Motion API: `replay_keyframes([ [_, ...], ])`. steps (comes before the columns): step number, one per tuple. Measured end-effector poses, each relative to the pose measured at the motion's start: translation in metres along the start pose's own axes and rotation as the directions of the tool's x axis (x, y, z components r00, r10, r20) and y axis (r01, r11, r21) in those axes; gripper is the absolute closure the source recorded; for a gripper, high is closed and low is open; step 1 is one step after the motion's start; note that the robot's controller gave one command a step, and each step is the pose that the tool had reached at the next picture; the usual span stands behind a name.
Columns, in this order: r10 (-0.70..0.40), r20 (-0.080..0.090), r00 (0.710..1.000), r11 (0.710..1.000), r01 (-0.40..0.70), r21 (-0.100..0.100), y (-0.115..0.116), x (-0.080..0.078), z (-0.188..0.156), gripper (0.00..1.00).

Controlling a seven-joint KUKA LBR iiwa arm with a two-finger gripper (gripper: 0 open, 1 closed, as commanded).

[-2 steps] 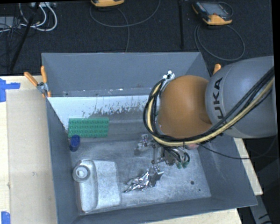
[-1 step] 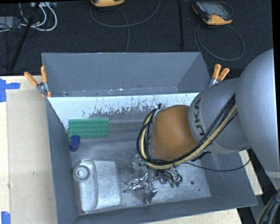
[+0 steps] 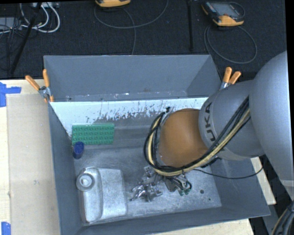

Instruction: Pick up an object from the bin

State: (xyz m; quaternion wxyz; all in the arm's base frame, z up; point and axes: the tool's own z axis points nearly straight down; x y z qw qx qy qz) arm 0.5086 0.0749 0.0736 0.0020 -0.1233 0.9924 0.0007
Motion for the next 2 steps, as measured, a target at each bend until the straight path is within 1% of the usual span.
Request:
replay_keyframes([
  [1,-0.303,0.001,0.953,0.953,0.303,0.001,0.001,-0.008,-0.121,1.00],
  [2,-0.563,-0.001,0.826,0.826,0.563,0.000,-0.021,-0.042,-0.159,1.00],
])
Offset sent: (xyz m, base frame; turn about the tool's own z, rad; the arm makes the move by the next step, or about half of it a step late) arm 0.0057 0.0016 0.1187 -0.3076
